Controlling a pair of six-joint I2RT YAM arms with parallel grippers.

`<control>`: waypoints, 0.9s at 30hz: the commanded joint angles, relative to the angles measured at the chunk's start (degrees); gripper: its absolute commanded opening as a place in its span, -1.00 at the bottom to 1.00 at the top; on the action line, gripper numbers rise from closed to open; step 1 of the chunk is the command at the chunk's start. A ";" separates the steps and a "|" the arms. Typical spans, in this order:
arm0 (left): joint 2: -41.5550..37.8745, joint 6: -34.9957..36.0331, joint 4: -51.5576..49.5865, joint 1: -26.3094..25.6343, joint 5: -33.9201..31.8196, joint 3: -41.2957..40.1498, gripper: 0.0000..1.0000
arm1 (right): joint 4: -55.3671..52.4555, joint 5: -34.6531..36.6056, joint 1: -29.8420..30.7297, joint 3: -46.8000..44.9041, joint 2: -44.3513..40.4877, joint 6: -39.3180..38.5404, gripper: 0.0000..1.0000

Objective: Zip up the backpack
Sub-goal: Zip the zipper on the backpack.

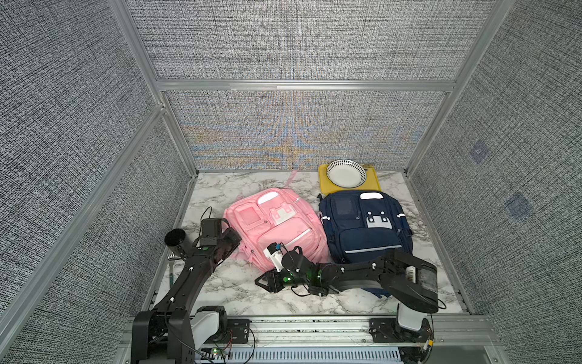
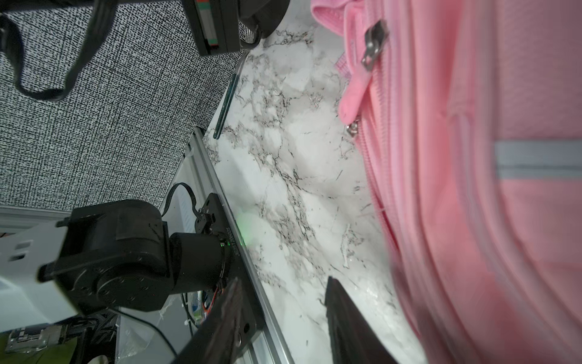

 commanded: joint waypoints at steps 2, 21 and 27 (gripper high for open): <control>-2.02 0.91 1.17 -0.24 3.45 -0.12 -1.00 | 10.06 2.06 0.92 0.85 1.97 1.29 -0.07; -5.64 0.30 0.91 -0.40 4.39 -1.82 -1.00 | 5.13 9.59 -1.64 4.50 6.47 1.08 -0.03; -6.31 0.30 0.73 -0.47 4.84 -2.16 -1.00 | 5.05 10.83 -2.82 4.07 6.17 1.06 0.11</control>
